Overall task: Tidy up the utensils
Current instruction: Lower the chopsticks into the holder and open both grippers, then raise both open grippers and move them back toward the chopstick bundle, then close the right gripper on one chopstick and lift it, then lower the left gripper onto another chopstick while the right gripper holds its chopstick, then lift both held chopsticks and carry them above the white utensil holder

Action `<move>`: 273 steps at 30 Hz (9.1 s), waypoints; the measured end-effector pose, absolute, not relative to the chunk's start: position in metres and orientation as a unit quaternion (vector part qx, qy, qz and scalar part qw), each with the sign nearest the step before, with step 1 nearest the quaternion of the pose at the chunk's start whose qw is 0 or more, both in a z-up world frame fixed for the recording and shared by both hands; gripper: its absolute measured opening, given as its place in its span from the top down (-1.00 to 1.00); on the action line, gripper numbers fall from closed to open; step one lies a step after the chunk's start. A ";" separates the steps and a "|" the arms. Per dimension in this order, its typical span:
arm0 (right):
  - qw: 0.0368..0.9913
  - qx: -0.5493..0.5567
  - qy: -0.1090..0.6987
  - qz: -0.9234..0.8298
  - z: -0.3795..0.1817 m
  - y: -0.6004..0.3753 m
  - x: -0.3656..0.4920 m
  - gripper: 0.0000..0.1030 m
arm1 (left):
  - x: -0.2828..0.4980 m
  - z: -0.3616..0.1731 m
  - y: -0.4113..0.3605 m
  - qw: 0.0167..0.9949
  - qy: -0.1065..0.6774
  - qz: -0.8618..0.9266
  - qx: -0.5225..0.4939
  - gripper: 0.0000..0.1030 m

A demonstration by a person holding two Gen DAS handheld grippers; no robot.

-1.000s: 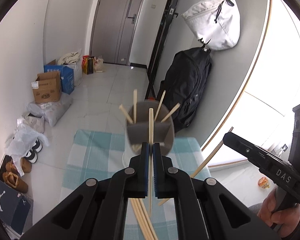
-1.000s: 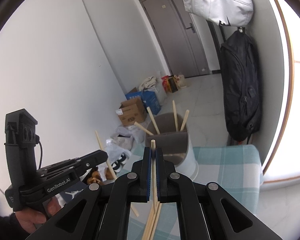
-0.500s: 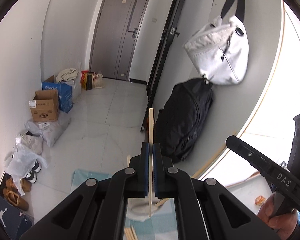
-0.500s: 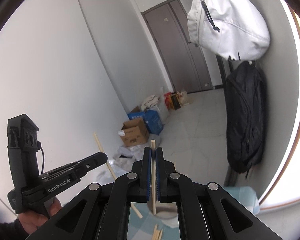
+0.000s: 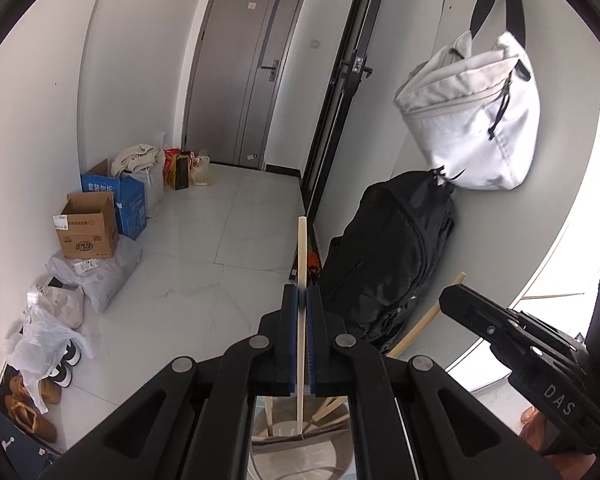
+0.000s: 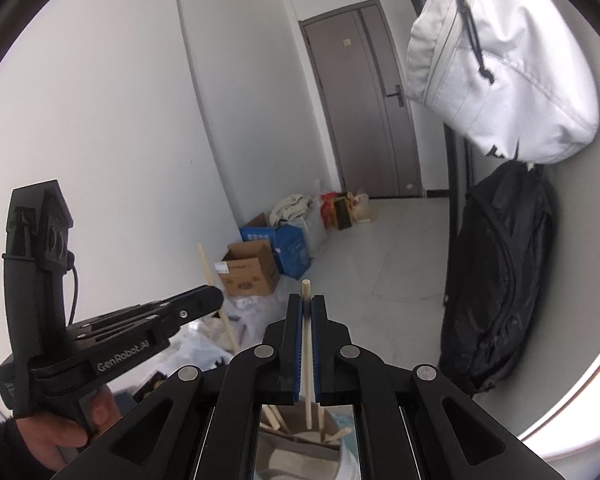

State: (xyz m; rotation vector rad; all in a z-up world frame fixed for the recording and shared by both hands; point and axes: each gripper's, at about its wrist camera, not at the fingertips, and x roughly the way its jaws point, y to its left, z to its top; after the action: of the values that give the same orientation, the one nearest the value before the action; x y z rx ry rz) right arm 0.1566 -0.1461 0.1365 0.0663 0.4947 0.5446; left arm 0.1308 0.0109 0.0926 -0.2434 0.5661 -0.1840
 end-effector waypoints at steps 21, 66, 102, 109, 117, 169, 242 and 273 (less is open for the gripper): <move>0.911 0.003 0.295 0.289 0.074 -0.122 0.162 0.92 | 0.146 0.044 0.011 0.918 0.350 -0.141 -0.122 1.00; 0.905 0.100 0.272 0.310 0.067 -0.166 0.045 -0.47 | 0.048 0.069 0.039 0.929 0.335 -0.077 -0.136 -0.28; 0.894 0.001 0.352 0.278 -0.049 -0.136 -0.005 -0.98 | -0.016 -0.036 0.041 0.937 0.336 0.015 -0.096 -0.72; 0.881 -0.011 0.389 0.271 -0.064 -0.125 0.007 -0.97 | -0.010 -0.048 0.055 0.924 0.363 0.019 -0.121 -0.72; 0.851 -0.032 0.455 0.259 -0.087 -0.112 0.033 -0.42 | -0.008 -0.054 0.068 0.916 0.374 0.033 -0.139 -0.72; 0.838 0.017 0.494 0.232 -0.094 -0.092 0.073 0.92 | 0.011 -0.093 0.098 0.863 0.463 0.043 -0.196 -0.72; 0.853 0.209 0.389 0.276 -0.046 -0.228 0.045 0.92 | 0.071 -0.116 0.003 0.826 0.553 -0.022 -0.110 0.96; 0.896 0.126 0.311 0.291 -0.001 -0.189 -0.004 0.92 | -0.009 0.004 0.028 0.940 0.279 -0.053 -0.190 0.96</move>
State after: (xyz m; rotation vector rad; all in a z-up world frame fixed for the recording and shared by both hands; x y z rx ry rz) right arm -0.0036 -0.1885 -0.0011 0.2621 0.6440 0.6037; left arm -0.0092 0.0276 0.0036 -0.3875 0.5691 -0.1073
